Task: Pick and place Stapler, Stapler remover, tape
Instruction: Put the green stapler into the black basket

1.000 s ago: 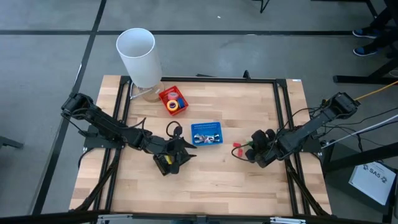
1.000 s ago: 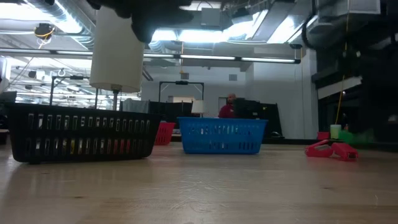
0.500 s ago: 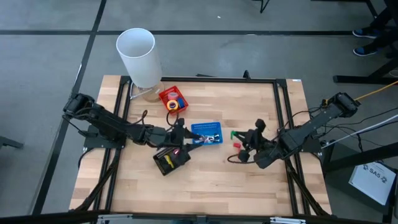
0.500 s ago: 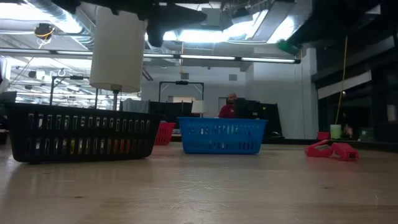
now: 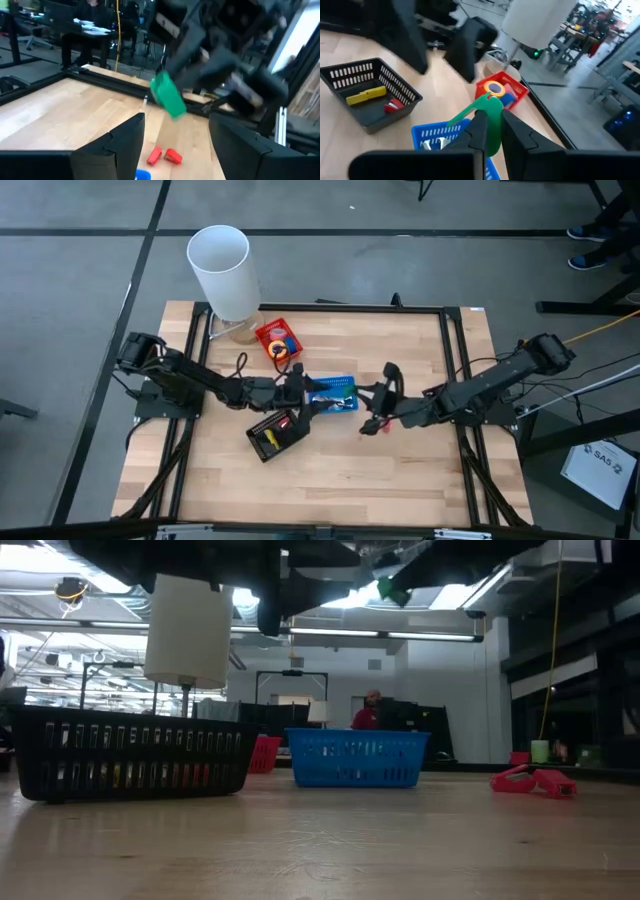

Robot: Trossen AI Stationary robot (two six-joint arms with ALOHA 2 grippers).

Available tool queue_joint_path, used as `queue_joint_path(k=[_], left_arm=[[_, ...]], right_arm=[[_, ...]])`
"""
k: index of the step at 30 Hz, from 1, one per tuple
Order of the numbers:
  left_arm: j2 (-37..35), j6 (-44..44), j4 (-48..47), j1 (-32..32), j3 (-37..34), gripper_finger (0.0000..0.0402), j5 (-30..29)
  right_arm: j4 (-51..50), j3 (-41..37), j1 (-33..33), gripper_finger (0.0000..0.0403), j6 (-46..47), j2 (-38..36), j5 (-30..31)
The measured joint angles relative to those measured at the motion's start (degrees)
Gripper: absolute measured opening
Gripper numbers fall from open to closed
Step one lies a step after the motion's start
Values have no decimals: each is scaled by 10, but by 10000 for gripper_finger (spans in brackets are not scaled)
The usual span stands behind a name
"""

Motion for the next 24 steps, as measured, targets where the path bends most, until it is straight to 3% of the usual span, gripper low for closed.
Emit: queue_joint_path(k=[5, 11, 24], left_arm=[[5, -20, 0, 5, 0, 220, -2], [8, -26, -29, 3, 0, 214, -50], [8, -50, -60, 2, 0, 214, -59]], right_arm=[[88, 0, -12, 35, -58, 65, -19], [184, 0, -12, 34, -125, 124, -10], [245, -1, -13, 34, -145, 141, 23]])
